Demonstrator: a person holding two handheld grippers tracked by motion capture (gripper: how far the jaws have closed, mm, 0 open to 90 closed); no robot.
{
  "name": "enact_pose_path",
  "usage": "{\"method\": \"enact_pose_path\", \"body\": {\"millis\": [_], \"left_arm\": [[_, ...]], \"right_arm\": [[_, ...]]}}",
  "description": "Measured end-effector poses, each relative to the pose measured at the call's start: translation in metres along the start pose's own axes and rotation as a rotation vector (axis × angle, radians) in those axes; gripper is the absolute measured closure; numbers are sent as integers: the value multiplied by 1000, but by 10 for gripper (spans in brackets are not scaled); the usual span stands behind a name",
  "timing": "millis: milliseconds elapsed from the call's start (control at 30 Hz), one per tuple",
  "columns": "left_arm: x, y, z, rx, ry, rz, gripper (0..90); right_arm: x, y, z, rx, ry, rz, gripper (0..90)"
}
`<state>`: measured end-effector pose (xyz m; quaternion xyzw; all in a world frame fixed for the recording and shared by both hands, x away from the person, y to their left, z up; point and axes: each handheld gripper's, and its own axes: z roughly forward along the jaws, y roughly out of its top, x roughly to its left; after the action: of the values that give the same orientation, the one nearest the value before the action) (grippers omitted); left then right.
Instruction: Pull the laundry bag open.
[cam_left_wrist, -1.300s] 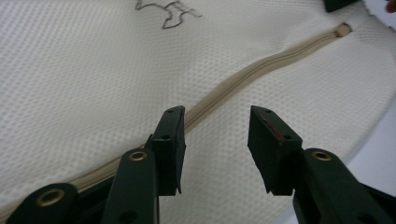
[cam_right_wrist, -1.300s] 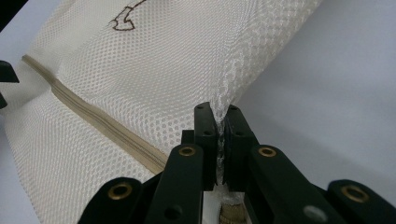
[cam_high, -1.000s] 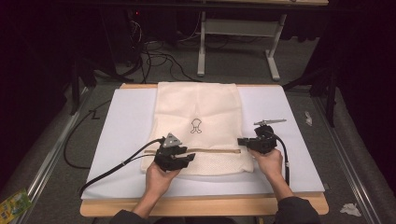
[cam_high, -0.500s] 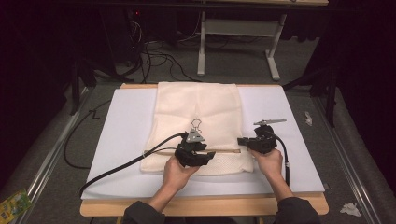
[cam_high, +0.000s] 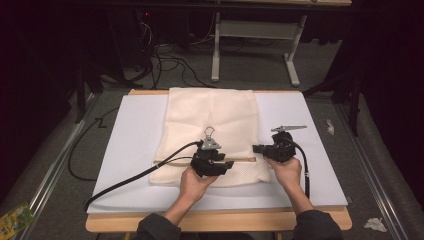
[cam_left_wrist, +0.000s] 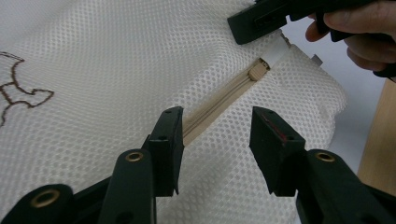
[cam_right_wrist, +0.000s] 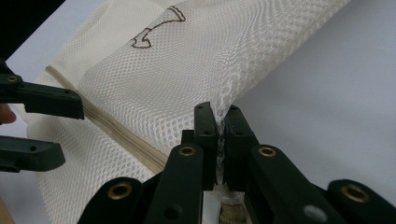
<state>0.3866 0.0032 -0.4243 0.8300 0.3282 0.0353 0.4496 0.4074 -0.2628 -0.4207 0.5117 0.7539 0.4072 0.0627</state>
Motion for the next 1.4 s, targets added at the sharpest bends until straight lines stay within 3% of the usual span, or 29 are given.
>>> {"method": "enact_pose_path", "body": {"millis": [100, 333, 700, 933, 1267, 1367, 1400], "left_arm": [[-5, 4, 9, 37, 0, 32, 548], [-8, 7, 20, 42, -27, 20, 549], [-10, 9, 25, 21, -46, 0, 540], [-11, 7, 30, 14, -27, -1, 545], [-10, 5, 36, 6, -42, -15, 546], [-16, 5, 37, 1, -9, 40, 543], [-16, 5, 37, 1, -9, 40, 543]], "right_arm": [[3, 2, 1, -3, 5, -2, 878], [7, 3, 1, -14, 14, -3, 878], [12, 6, 4, -47, 47, 12, 879], [19, 7, 8, -46, 53, 1, 879], [24, 9, 11, -51, 63, -14, 879], [25, 9, 11, -51, 70, -14, 879], [25, 9, 11, -51, 70, -14, 879]]}}
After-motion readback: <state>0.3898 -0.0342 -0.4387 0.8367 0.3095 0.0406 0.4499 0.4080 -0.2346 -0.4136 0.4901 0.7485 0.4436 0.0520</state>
